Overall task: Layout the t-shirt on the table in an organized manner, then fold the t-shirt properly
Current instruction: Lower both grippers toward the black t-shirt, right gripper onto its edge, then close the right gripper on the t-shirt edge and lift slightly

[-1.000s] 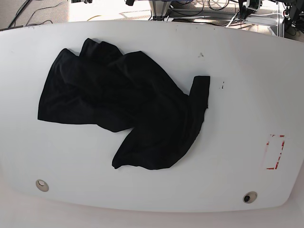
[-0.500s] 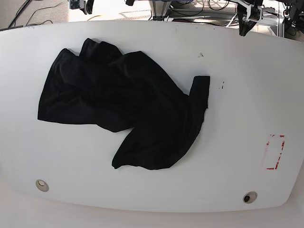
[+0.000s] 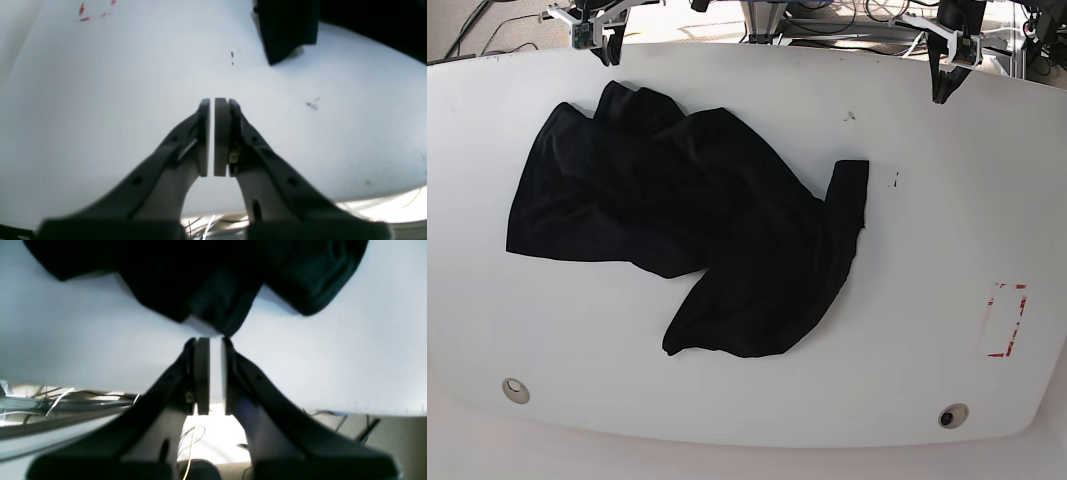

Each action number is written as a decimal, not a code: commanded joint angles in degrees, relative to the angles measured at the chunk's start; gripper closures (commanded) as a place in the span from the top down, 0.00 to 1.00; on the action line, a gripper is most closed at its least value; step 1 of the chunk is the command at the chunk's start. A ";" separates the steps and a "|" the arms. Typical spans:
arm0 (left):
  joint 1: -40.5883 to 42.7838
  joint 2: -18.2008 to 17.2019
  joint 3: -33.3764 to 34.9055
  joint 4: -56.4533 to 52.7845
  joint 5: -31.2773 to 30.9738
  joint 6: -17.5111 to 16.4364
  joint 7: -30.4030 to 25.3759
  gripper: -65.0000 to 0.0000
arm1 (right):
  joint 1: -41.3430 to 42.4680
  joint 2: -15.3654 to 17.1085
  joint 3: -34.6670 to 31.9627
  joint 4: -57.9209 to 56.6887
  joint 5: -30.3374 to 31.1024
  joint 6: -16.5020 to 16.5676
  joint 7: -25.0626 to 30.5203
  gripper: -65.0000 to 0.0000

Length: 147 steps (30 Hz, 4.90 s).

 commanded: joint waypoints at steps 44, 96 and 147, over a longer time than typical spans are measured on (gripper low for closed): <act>-12.27 0.85 1.42 0.53 0.16 0.08 -1.24 0.40 | 19.60 1.86 9.35 -0.51 25.32 0.04 -23.04 0.49; -15.52 0.93 1.68 0.45 0.16 0.08 -1.24 0.55 | 18.72 3.53 14.01 -10.45 53.46 4.08 -36.49 0.49; -15.52 0.85 1.60 0.36 -0.01 0.08 -1.24 0.54 | 22.33 3.97 9.79 -16.78 53.63 4.17 -36.40 0.00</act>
